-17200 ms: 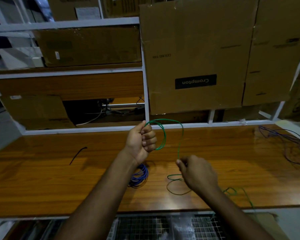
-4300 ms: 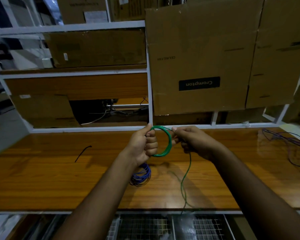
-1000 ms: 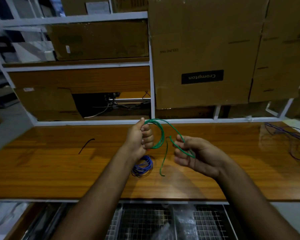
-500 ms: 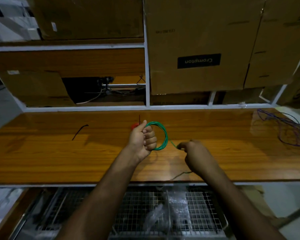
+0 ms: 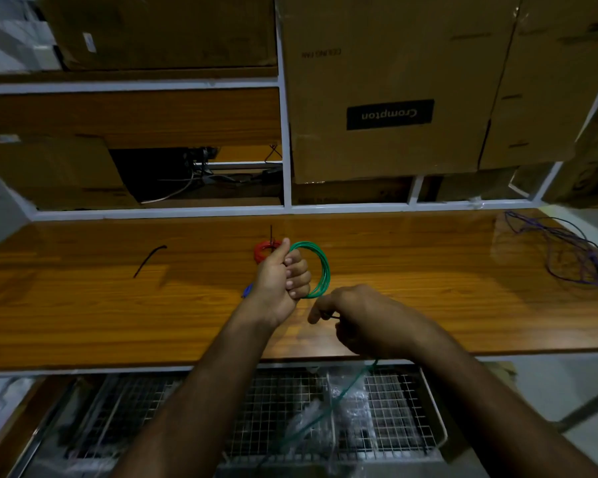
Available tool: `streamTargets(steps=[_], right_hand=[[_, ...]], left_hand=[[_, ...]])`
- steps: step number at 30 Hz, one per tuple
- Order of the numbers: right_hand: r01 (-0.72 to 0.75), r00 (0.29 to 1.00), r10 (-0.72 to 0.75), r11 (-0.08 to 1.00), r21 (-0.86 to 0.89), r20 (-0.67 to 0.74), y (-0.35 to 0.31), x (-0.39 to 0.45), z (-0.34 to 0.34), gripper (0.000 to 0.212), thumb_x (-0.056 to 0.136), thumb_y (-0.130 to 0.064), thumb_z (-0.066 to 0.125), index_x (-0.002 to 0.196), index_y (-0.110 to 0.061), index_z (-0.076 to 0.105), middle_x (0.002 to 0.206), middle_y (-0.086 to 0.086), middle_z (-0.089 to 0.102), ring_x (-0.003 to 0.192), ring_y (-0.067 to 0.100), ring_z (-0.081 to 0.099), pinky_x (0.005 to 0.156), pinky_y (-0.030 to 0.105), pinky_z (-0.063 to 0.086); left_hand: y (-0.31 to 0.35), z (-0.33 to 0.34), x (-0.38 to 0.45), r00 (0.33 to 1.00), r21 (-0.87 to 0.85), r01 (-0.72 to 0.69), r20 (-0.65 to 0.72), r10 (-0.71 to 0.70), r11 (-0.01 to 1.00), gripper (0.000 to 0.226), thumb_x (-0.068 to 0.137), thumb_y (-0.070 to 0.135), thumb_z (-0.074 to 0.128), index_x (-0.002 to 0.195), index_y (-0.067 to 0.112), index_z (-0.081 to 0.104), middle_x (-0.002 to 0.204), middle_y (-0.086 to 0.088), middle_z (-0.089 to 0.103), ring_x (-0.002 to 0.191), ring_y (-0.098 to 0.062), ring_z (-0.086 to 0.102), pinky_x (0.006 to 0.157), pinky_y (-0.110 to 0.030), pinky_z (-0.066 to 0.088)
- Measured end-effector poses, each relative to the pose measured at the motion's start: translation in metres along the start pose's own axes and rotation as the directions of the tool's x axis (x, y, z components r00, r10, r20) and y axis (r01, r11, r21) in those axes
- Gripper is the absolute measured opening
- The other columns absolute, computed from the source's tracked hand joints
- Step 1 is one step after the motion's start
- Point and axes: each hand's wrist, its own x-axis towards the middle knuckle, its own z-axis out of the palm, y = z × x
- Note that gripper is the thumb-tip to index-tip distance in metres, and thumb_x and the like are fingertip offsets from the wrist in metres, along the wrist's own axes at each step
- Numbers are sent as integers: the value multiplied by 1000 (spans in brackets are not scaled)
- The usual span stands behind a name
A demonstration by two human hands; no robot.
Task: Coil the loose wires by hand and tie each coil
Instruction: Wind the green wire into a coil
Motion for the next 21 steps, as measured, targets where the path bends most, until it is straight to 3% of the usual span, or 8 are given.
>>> streamTargets(steps=[4,7,10,14,17,19,21], right_hand=[[69,997,-65,992,-104,35,-1,-2,-8,57,88,10,53,130,-29,51,122,0,56,102,18,59,85,39,53],[47,995,-65,974,-223,-74,1,6,-12,48,88,6,56,121,-28,52,110,-3,63,94,15,61,79,36,55],[108,966,-169,952,-286,-198,-3,13,-14,35,91,-7,63,115,-31,54,98,-5,64,85,14,64,72,32,56],[170,971,-165,985,16,-173,-7,10,-35,32,81,-9,74,98,-32,58,99,-16,60,93,3,62,78,21,53],[158,985,-145,974,164,-90,-2,6,-51,35,76,-1,75,99,-26,66,94,-11,67,88,3,65,78,28,58],[164,986,-162,963,212,-29,1,5,-58,38,76,2,74,102,-24,67,94,-8,68,85,4,66,76,30,58],[180,983,-186,955,237,1,4,7,-62,38,77,2,74,102,-26,66,94,-12,66,84,-2,64,72,23,55]], left_hand=[[3,7,-1,1000,-10,-16,10,16,1000,50,104,40,36,59,20,38,43,6,29,32,-6,26,32,-18,20],[2,15,-2,999,47,-49,-19,50,998,49,105,38,37,60,18,39,48,4,33,37,-8,32,36,-20,29],[-2,21,-4,995,133,-74,-51,82,988,47,103,39,40,62,17,42,57,0,41,50,-11,40,53,-25,36],[-7,25,-8,993,285,-67,-77,93,956,38,101,39,46,83,9,59,77,-8,60,73,-20,60,66,-33,47],[-9,30,-10,992,245,-64,-93,90,967,39,103,34,45,98,1,65,88,-16,69,81,-25,69,67,-35,55],[-9,32,-11,994,259,-65,-69,86,964,41,104,34,43,106,-2,62,87,-18,69,77,-25,70,61,-32,55],[-9,35,-15,994,320,-76,-56,99,944,39,105,32,41,98,1,64,73,-13,69,64,-22,67,50,-28,51]])
